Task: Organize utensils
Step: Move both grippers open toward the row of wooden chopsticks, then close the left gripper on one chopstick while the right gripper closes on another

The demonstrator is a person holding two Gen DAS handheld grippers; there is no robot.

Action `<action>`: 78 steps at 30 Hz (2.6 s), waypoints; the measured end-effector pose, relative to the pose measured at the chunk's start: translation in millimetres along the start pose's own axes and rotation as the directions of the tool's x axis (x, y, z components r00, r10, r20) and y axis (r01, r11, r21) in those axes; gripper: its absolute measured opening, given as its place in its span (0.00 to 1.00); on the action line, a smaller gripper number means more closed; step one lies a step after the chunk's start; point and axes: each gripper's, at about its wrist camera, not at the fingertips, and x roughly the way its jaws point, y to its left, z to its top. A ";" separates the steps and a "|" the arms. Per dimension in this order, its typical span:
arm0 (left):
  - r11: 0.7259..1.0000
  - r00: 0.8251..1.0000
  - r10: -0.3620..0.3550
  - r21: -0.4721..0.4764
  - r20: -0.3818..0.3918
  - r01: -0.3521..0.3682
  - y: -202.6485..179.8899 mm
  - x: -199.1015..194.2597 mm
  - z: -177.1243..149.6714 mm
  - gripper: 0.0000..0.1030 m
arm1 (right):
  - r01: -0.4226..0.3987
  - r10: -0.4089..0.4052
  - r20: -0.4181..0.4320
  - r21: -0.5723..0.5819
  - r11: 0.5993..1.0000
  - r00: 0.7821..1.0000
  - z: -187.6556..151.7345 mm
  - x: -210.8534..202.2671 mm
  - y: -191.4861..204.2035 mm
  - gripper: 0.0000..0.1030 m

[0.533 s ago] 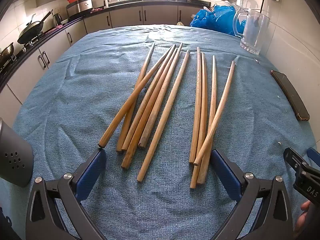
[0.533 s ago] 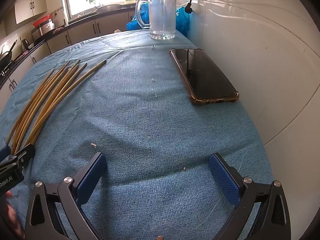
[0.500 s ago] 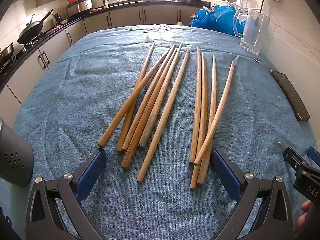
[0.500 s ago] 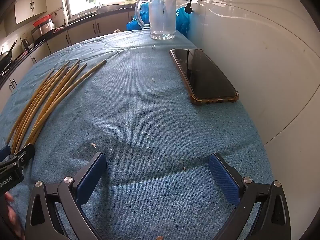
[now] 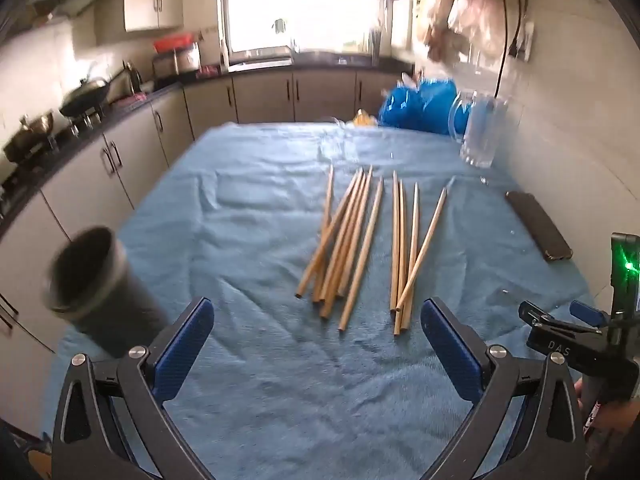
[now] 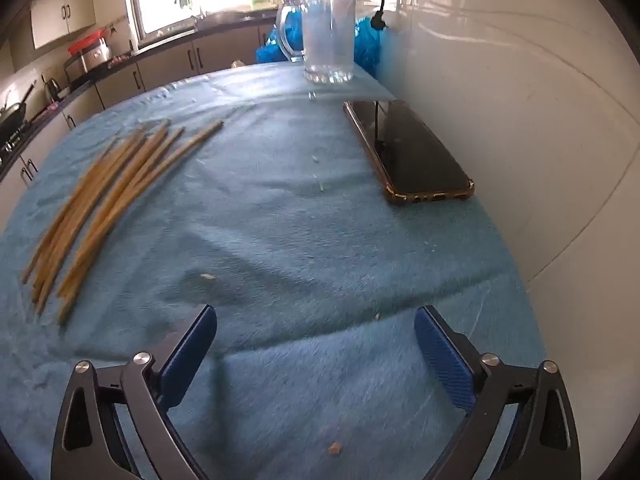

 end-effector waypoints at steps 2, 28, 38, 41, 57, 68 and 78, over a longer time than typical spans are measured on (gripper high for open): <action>1.000 0.999 0.002 0.005 0.039 -0.002 7.3 -18.6 -3.7 1.00 | -0.004 0.003 0.041 0.003 1.000 0.999 -2.4 -16.7 3.6 0.96; 0.997 0.977 0.078 -0.003 0.198 -0.079 45.8 -111.5 -12.7 1.00 | -0.012 -0.021 0.528 0.059 0.998 0.849 -59.7 -192.3 49.7 0.97; 0.997 0.979 0.076 0.004 0.189 -0.079 44.6 -120.6 -4.8 1.00 | -0.034 0.001 0.517 0.054 0.998 0.856 -57.0 -205.1 46.8 0.97; 0.997 0.982 0.074 0.014 0.173 -0.078 41.9 -115.1 1.0 1.00 | -0.036 0.003 0.514 0.055 0.998 0.858 -55.3 -204.8 46.4 0.97; 1.000 1.000 0.002 -0.030 0.012 -0.002 28.5 -22.7 61.4 1.00 | -0.083 0.064 0.372 0.036 0.996 0.926 -12.3 -138.8 29.3 0.97; 0.980 0.972 -0.127 -0.176 -0.200 0.091 23.0 106.7 84.9 0.60 | -0.212 0.212 0.195 -0.021 0.977 0.958 28.2 -48.1 37.8 0.77; 0.969 0.956 -0.119 -0.242 -0.268 0.053 19.9 187.8 107.0 0.56 | -0.374 0.373 0.031 0.071 0.925 0.927 87.7 44.9 55.5 0.56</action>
